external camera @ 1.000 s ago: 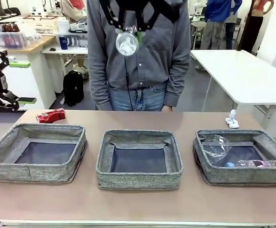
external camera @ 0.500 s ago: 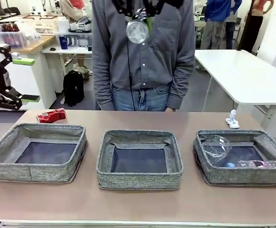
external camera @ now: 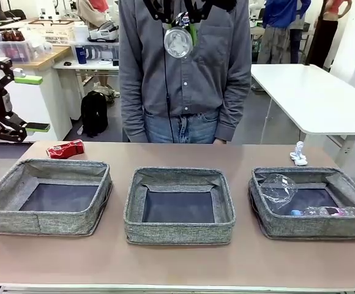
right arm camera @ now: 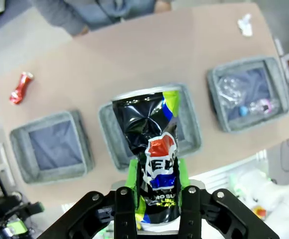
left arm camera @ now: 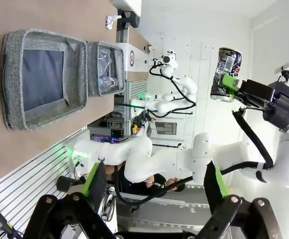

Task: Sort the waste into the appropriate baskets.
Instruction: Place the picked waste into the Fabric basket indicated by the person.

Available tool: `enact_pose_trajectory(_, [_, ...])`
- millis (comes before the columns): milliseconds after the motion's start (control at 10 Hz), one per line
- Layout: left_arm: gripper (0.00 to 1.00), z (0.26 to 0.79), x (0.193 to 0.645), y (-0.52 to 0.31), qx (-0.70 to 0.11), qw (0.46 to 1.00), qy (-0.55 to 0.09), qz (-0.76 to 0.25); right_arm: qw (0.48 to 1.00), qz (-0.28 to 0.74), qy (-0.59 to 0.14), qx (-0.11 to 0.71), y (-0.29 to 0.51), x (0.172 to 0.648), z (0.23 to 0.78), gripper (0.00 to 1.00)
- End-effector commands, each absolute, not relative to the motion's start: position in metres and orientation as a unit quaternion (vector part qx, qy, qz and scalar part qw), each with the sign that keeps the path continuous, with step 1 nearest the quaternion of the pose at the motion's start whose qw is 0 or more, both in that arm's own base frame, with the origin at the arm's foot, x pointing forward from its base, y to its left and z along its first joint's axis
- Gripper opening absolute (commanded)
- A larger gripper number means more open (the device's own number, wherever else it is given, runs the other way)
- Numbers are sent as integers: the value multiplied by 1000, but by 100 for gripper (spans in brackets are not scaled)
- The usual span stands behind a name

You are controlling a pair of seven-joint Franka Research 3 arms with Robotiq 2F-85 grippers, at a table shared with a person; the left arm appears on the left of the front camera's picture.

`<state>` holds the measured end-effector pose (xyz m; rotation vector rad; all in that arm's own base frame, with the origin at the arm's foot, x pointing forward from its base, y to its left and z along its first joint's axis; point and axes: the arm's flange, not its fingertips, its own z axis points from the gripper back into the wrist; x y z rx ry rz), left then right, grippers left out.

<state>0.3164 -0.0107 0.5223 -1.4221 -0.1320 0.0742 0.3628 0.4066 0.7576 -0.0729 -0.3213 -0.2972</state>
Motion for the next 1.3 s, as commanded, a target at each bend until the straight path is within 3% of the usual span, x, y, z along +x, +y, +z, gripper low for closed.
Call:
enact_pose_trajectory(0, [100,524,316,-11,-659,749,-60,31,976,-147,-158,-26,406,363,760,34])
enact_pose_trajectory(1200, [100,524,316,-11,-659,749,-60,31,976,-147,-158,-26,406,363,760,34])
